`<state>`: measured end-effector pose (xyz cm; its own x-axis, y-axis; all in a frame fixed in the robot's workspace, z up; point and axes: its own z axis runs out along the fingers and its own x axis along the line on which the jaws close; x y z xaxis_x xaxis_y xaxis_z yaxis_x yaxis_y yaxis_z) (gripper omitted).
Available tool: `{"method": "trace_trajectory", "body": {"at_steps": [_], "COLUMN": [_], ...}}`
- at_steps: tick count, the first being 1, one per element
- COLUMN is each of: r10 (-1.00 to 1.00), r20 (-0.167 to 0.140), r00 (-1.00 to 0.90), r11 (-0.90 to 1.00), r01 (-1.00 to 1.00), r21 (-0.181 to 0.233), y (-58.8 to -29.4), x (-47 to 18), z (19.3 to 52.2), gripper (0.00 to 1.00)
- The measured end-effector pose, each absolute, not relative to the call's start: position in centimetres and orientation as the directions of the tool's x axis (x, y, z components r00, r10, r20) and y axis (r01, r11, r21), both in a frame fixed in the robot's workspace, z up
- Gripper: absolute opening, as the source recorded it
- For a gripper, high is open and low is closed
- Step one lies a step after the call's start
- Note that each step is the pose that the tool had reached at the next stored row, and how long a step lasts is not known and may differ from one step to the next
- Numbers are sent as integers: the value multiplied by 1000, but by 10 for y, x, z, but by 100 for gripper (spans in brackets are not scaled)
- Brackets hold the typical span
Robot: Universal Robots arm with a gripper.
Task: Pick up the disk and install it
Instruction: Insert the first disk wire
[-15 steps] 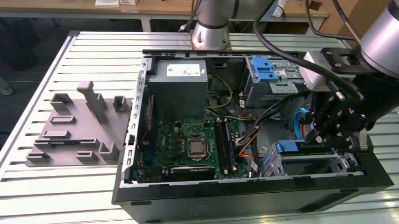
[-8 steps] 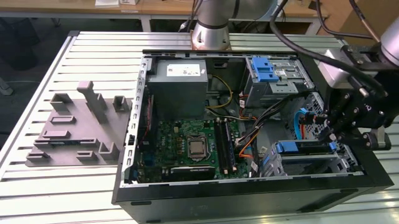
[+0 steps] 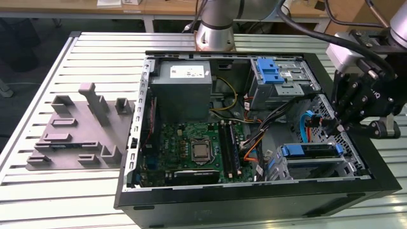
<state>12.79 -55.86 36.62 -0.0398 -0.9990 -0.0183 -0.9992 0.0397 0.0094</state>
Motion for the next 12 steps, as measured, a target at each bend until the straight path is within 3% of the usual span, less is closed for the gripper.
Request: {"method": "trace_trajectory", "body": {"at_steps": [12], "r10": [-999], "r20": [-9], "r00": [-45], "r11": [45], "r01": [-999], "r21": [9], "y": [-534], "x": [136], "z": [367], "gripper": [11]}}
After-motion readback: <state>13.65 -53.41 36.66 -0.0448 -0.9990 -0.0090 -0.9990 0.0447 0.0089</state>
